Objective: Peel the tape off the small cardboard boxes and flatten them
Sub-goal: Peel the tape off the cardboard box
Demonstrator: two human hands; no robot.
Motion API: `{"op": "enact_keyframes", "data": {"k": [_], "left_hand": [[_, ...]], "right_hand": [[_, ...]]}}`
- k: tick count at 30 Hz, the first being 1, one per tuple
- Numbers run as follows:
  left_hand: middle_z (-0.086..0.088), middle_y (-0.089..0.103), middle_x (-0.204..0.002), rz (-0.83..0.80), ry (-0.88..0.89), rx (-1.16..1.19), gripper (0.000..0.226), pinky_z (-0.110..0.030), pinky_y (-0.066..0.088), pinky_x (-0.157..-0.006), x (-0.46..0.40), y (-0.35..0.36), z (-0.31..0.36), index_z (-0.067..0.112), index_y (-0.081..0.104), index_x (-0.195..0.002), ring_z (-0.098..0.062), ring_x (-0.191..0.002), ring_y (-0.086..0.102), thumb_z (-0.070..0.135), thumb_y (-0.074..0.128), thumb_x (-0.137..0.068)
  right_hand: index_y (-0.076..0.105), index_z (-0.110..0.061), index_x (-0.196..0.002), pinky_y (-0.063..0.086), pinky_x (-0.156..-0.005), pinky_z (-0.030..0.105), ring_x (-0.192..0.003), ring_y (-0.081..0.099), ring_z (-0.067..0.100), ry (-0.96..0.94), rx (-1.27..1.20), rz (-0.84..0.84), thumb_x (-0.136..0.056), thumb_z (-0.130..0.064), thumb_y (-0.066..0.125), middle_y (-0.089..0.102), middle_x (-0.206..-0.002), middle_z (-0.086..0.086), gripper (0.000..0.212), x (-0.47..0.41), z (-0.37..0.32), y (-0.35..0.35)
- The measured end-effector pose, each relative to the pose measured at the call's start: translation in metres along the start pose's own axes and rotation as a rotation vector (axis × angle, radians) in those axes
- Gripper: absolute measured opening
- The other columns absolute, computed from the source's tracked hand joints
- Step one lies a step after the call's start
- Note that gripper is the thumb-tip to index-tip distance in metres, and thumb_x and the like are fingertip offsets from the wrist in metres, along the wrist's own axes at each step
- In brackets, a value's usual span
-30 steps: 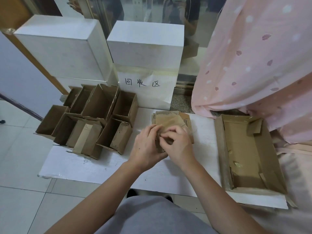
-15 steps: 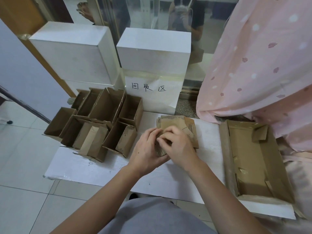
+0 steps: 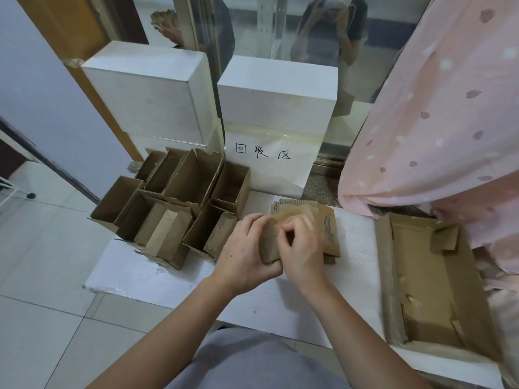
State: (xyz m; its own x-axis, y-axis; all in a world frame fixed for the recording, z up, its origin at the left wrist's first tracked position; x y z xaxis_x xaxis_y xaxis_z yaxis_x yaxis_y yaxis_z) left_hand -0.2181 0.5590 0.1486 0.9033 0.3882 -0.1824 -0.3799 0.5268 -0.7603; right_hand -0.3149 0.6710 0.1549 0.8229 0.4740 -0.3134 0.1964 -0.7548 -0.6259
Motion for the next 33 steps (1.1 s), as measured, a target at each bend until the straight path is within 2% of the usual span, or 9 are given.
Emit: {"op": "enact_keyframes", "data": {"k": [4,7,10,13,17,21,25,29,33], "left_hand": [[0.009,0.039,-0.144,-0.002,0.002,-0.025,0.087,-0.025,0.046,-0.092,0.001,0.002,0.003,0.023,0.046,-0.145,-0.012,-0.127,0.044,0.058,0.079,-0.072],[0.008,0.04,-0.142,0.019,-0.016,0.005,0.081,-0.031,0.052,-0.091,0.0,0.006,0.005,0.024,0.049,-0.143,-0.014,-0.127,0.045,0.058,0.077,-0.075],[0.012,0.04,-0.14,0.024,-0.036,0.012,0.082,-0.033,0.052,-0.088,-0.001,0.005,0.004,0.027,0.048,-0.141,-0.013,-0.126,0.045,0.061,0.077,-0.072],[0.014,0.04,-0.138,0.03,-0.038,0.001,0.082,-0.029,0.049,-0.085,-0.001,0.005,0.008,0.028,0.048,-0.14,-0.012,-0.124,0.046,0.061,0.076,-0.071],[0.009,0.045,-0.139,0.069,0.009,-0.021,0.078,-0.029,0.051,-0.087,-0.004,0.003,0.013,0.023,0.053,-0.14,-0.015,-0.126,0.047,0.053,0.079,-0.072],[0.006,0.046,-0.141,0.062,0.056,-0.037,0.08,-0.026,0.048,-0.088,-0.008,0.001,0.02,0.022,0.053,-0.142,-0.015,-0.127,0.047,0.056,0.078,-0.074],[0.009,0.044,-0.142,0.042,0.058,-0.059,0.085,-0.029,0.051,-0.087,-0.009,-0.004,0.018,0.024,0.052,-0.142,-0.014,-0.128,0.046,0.057,0.079,-0.068],[0.009,0.043,-0.142,-0.005,0.071,-0.092,0.089,-0.031,0.051,-0.086,-0.008,-0.005,0.021,0.025,0.05,-0.143,-0.014,-0.129,0.045,0.061,0.08,-0.067],[0.012,0.041,-0.142,-0.014,0.039,-0.051,0.087,-0.028,0.048,-0.085,-0.008,-0.003,0.025,0.026,0.05,-0.143,-0.011,-0.129,0.043,0.065,0.072,-0.068]], "right_hand": [[0.058,-0.011,-0.079,0.05,-0.072,0.037,-0.081,0.057,0.016,-0.027,-0.026,-0.012,-0.086,0.0,0.067,0.057,-0.088,-0.002,0.016,-0.002,0.003,-0.008],[0.071,-0.012,-0.089,0.048,-0.081,0.028,-0.091,0.058,0.015,-0.12,-0.04,-0.116,-0.091,-0.01,0.068,0.064,-0.094,-0.004,0.004,0.002,-0.001,-0.008],[0.078,-0.016,-0.098,0.044,-0.09,0.022,-0.097,0.059,0.013,-0.096,-0.092,-0.138,-0.093,-0.018,0.067,0.069,-0.1,-0.006,0.012,0.003,0.0,-0.01],[0.079,-0.022,-0.102,0.045,-0.095,0.027,-0.107,0.05,0.011,0.009,-0.016,-0.059,-0.088,-0.025,0.074,0.066,-0.111,-0.008,0.014,0.005,0.01,-0.011],[0.081,-0.032,-0.096,0.045,-0.098,0.037,-0.111,0.047,0.013,0.051,-0.001,0.0,-0.084,-0.046,0.068,0.066,-0.117,-0.011,0.023,0.006,0.009,-0.014],[0.076,-0.026,-0.076,0.046,-0.091,0.044,-0.102,0.051,0.013,0.044,0.008,0.077,-0.08,-0.031,0.071,0.068,-0.102,-0.013,0.008,0.004,-0.005,-0.014],[0.064,-0.016,-0.072,0.048,-0.078,0.041,-0.082,0.058,0.015,0.116,-0.059,0.088,-0.085,-0.015,0.071,0.06,-0.082,-0.008,0.015,-0.005,0.001,-0.024],[0.061,-0.011,-0.072,0.048,-0.067,0.036,-0.069,0.053,0.012,0.127,-0.006,0.106,-0.08,-0.003,0.074,0.055,-0.081,-0.006,0.017,-0.015,0.015,-0.039],[0.069,-0.01,-0.077,0.051,-0.07,0.025,-0.077,0.058,0.008,-0.063,-0.049,0.022,-0.081,-0.004,0.073,0.061,-0.088,-0.007,0.009,-0.01,0.008,-0.037]]}}
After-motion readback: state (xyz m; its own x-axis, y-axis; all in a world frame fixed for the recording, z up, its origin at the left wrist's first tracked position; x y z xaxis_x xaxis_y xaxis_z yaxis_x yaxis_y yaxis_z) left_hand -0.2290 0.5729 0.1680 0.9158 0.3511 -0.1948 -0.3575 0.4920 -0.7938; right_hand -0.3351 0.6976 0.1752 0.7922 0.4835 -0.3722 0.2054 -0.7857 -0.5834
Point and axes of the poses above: each hand's wrist, its own x-axis away from the middle knuckle, its own y-axis out of the palm, z = x × y, the point moved 1 cm from there along -x, towards the middle knuckle
